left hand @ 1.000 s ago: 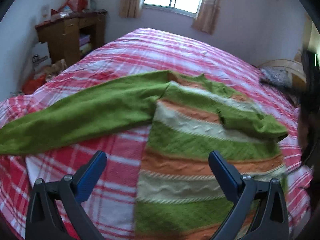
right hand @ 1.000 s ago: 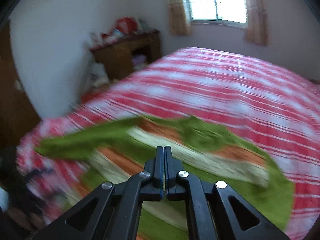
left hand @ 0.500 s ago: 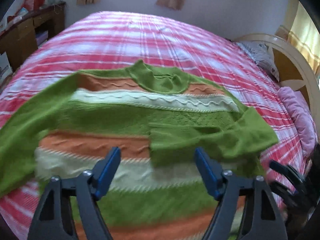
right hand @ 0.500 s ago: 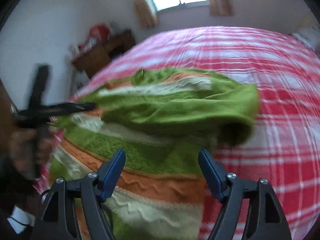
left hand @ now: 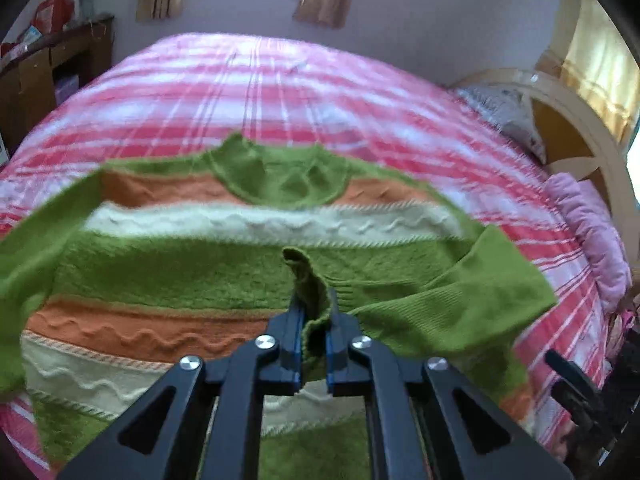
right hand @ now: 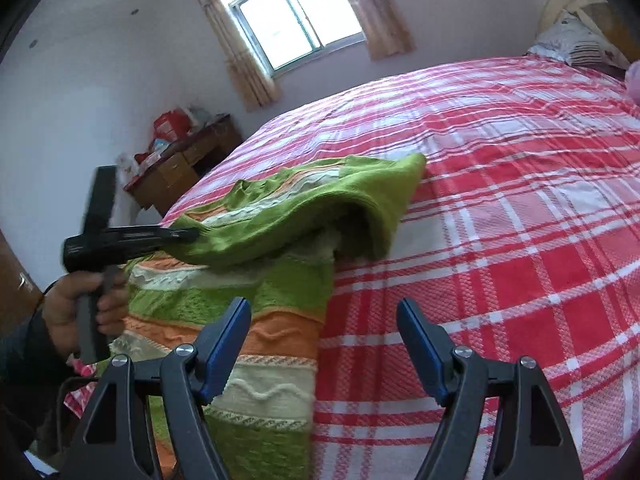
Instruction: Fold small clothes
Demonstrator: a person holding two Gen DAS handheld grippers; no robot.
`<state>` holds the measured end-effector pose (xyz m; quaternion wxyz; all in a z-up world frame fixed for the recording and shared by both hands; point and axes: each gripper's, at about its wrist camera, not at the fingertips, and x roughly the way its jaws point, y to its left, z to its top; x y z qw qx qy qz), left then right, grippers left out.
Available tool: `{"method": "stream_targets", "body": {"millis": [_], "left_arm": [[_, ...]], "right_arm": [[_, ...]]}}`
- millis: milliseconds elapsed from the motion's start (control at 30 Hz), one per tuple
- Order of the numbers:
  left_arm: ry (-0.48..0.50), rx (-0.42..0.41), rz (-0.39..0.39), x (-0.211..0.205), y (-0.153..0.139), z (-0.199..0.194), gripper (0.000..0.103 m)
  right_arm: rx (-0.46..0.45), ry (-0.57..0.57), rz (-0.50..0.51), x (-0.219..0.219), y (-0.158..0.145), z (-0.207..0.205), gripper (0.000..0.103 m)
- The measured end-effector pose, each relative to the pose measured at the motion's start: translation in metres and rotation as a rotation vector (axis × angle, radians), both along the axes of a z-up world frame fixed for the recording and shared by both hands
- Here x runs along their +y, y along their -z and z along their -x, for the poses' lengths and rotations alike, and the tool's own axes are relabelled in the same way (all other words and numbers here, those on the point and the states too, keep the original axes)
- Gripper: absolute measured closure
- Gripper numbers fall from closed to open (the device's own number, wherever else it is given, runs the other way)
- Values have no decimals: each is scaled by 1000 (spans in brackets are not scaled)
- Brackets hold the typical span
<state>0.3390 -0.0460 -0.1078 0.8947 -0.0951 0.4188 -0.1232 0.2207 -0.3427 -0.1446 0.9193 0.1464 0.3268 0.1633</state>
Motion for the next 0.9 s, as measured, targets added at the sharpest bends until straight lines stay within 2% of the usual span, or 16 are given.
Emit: {"method": "stream_targets", "body": {"millis": [167, 267, 333, 467, 600, 900], "left_arm": [[-35, -101, 24, 23, -34, 18, 95], [-65, -196, -10, 41, -51, 28, 95], [-79, -227, -62, 50, -52, 28, 95], [-111, -151, -99, 67, -23, 15, 95], [-149, -96, -91, 82, 5, 8, 95], [-215, -98, -45, 111, 12, 19, 95]], "right_arm": [[24, 22, -14, -4, 3, -5, 27], [38, 35, -19, -5, 5, -5, 27], [46, 42, -18, -5, 8, -6, 27], [49, 39, 11, 0, 8, -7, 27], [36, 13, 49, 8, 0, -5, 27], [-6, -69, 88, 44, -40, -35, 27]]}}
